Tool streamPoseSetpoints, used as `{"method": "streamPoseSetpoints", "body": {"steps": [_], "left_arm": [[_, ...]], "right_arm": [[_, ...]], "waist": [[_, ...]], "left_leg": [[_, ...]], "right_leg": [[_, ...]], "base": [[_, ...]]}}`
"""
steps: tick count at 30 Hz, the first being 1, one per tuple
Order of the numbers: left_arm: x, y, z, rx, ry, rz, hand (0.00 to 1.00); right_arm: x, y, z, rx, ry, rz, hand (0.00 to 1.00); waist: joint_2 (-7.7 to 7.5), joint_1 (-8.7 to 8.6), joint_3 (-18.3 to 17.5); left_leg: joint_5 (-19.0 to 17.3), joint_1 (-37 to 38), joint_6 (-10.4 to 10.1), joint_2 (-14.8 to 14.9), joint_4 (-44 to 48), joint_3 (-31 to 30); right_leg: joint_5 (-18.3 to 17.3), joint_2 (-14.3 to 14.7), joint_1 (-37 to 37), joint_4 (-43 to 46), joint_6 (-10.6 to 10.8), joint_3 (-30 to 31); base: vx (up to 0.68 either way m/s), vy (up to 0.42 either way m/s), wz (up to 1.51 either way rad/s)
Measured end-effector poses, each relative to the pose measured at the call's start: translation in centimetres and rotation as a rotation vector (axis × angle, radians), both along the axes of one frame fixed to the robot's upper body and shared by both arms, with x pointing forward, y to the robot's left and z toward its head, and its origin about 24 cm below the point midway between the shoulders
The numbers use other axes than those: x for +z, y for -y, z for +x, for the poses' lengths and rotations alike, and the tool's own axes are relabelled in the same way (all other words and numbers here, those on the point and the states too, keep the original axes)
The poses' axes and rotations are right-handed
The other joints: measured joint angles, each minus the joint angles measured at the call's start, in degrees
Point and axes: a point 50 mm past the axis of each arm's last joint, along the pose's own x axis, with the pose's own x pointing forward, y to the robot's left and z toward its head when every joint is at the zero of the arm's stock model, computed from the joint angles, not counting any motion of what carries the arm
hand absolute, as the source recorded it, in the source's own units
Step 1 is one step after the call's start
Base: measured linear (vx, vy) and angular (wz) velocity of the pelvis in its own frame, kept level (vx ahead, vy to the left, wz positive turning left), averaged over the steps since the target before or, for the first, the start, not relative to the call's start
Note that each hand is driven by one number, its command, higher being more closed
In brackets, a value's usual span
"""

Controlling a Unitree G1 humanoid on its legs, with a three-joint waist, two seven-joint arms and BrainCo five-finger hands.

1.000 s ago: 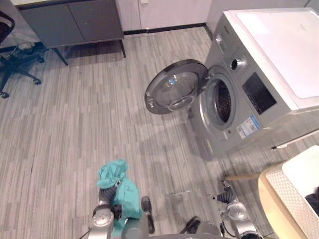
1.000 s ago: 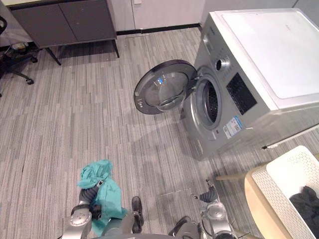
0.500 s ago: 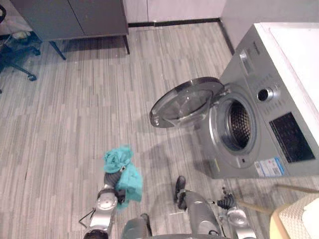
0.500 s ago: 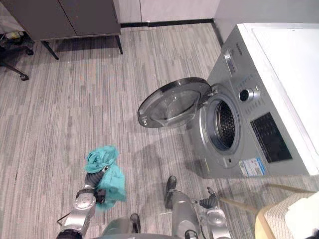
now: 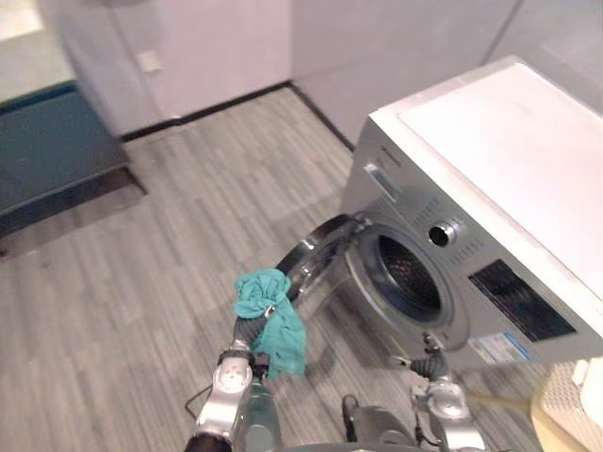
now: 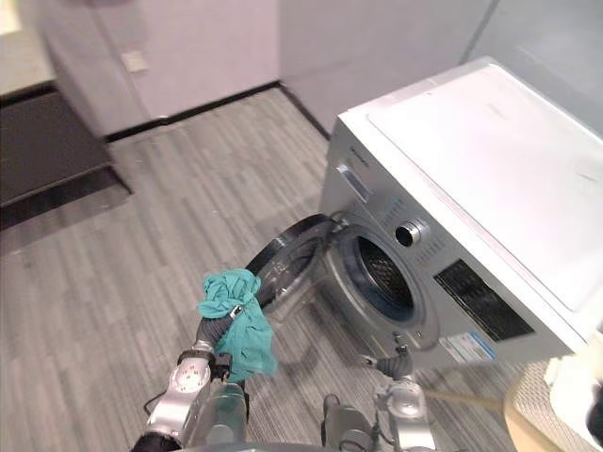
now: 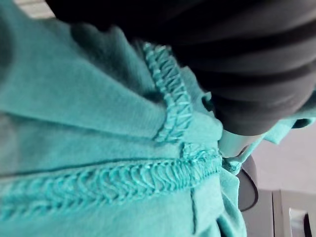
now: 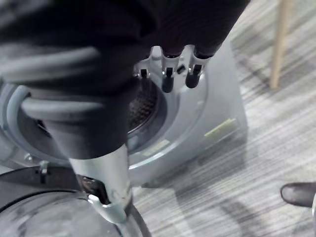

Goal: Pick up the laundry basket with both hands and put the clothes into the washing machine.

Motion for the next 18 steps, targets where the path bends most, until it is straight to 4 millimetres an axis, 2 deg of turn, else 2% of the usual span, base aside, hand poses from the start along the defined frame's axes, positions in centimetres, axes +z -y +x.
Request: {"method": "streamPoseSetpoints", "body": {"steps": [1,2,3,4,5,6,7,8,9,11,12,13,14,15,16,18], "left_arm": [[0.0,-0.9,-0.2,0.015,-0.001,0.020,1.00],[-0.1,-1.7,-0.4,0.035,-0.008,0.035,1.00],[-0.2,-2.5,-0.6,0.051,-0.016,0.051,1.00],[-0.3,-3.0,-0.8,0.064,-0.021,0.059,1.00],[-0.5,-3.7,-1.2,0.096,-0.035,0.069,1.00],[-0.7,-4.0,-1.4,0.105,-0.048,0.076,1.00],[-0.7,-4.1,-1.4,0.105,-0.051,0.081,1.00],[-0.6,-4.4,-1.3,0.103,-0.050,0.094,1.00],[-0.6,-4.5,-1.3,0.105,-0.048,0.098,1.00],[-0.6,-4.2,-1.3,0.104,-0.044,0.097,1.00],[-0.5,-3.9,-1.1,0.099,-0.038,0.095,1.00],[-0.5,-3.6,-1.1,0.089,-0.038,0.095,1.00],[-0.6,-2.9,-1.0,0.068,-0.036,0.092,1.00],[-0.5,-2.4,-0.8,0.059,-0.029,0.084,1.00],[-0.4,-2.1,-0.6,0.052,-0.023,0.078,1.00],[0.3,-1.5,0.5,0.026,0.013,0.076,1.00]], "right_arm": [[-0.5,-0.2,0.3,0.019,-0.027,-0.002,0.00],[-0.8,-0.4,0.5,0.039,-0.047,-0.004,0.00],[-1.0,-0.5,0.7,0.048,-0.062,-0.004,0.00],[-1.2,-0.4,0.6,0.049,-0.076,-0.006,0.00],[-1.5,0.0,0.6,0.057,-0.097,-0.019,0.00],[-1.5,0.6,0.5,0.064,-0.108,-0.038,0.00],[-1.6,0.8,0.4,0.070,-0.114,-0.047,0.00],[-1.7,1.0,0.3,0.071,-0.121,-0.054,0.00],[-1.8,1.5,0.0,0.068,-0.134,-0.064,0.00],[-2.0,2.0,-0.6,0.064,-0.152,-0.077,0.00],[-2.0,2.4,-0.8,0.060,-0.161,-0.084,0.00],[-2.1,2.6,-0.9,0.056,-0.165,-0.088,0.00],[-2.1,3.2,-1.2,0.045,-0.175,-0.094,0.00],[-2.1,3.4,-1.2,0.034,-0.173,-0.090,0.00],[-2.1,3.4,-1.2,0.031,-0.173,-0.088,0.00],[-1.9,4.1,-1.0,-0.018,-0.164,-0.086,0.00]], "waist": [[0.42,-0.01,-0.06],[0.40,-0.33,-0.19],[0.53,-0.20,-0.12],[0.97,-0.20,0.16],[1.26,-0.24,0.15],[2.54,-0.28,0.27],[2.69,-0.33,0.22],[2.83,-0.91,0.14],[3.67,-1.78,-0.02],[4.79,-1.81,-0.30],[5.30,-1.74,0.03],[5.53,-1.77,0.17],[5.76,-1.80,0.63],[5.27,-1.86,1.37],[5.02,-1.80,1.58],[4.92,-1.80,2.08]], "left_leg": [[-0.25,1.05,0.37,0.80,-0.89,5.07],[-0.04,1.71,0.72,1.61,-1.66,8.29],[0.18,2.60,1.04,1.80,-2.48,10.88],[0.21,3.34,1.07,1.99,-3.05,12.77],[0.17,5.17,1.03,2.80,-3.97,16.13],[0.23,6.48,0.77,3.32,-4.72,18.29],[0.32,6.89,0.37,3.06,-5.23,18.52],[0.44,7.07,-0.03,2.67,-5.62,18.87],[0.43,7.03,-0.86,3.55,-5.87,18.91],[0.58,7.53,-2.69,5.90,-3.65,19.48],[1.02,5.56,-3.19,8.32,2.96,15.76],[1.90,4.19,-3.36,9.37,7.31,13.24],[4.48,2.17,-2.22,10.32,13.96,8.66],[6.06,-0.20,-1.65,10.03,18.84,4.47],[4.80,-0.75,-1.38,9.33,19.50,2.64],[0.42,-2.74,-1.76,4.65,14.81,-2.88]], "right_leg": [[3.57,-0.19,-1.85,-1.97,0.44,-0.95],[5.46,-0.48,-2.36,-3.30,-0.69,-4.89],[6.35,-1.34,-3.00,-4.08,-1.86,-11.29],[6.43,-2.23,-3.20,-4.40,-2.52,-16.54],[6.05,-4.10,-3.21,-4.39,-5.40,-26.13],[5.67,-6.27,-2.65,-4.00,-7.75,-35.31],[6.24,-7.22,-2.30,-4.38,-8.24,-38.32],[8.65,-7.25,-1.78,-5.71,-6.19,-39.06],[8.80,-6.05,-1.68,-6.61,-5.49,-38.68],[7.67,-4.28,-1.54,-7.06,-5.95,-37.22],[7.19,-2.96,-0.67,-6.98,-6.14,-36.62],[6.97,-2.37,-0.06,-6.91,-6.44,-36.14],[6.53,-1.76,1.45,-6.76,-7.12,-35.08],[5.74,-1.75,2.71,-6.68,-7.17,-33.83],[5.43,-1.83,2.98,-6.56,-7.15,-33.13],[4.99,-2.49,3.02,-6.49,-6.73,-30.58]], "base": [[-0.05,0.204,-1.70],[-0.06,0.167,-1.88],[-0.06,0.104,-1.26],[-0.05,0.046,-1.31],[-0.05,0.041,-1.25],[-0.04,0.014,-1.15],[-0.02,0.004,-0.79],[0.02,-0.062,-0.44],[0.04,-0.094,-0.34],[0.10,-0.130,-0.43],[0.13,-0.152,-0.55],[0.12,-0.186,-0.51],[0.12,-0.187,-0.46],[0.12,-0.136,-0.47],[0.12,-0.057,-0.46],[0.11,0.019,-0.50]]}}
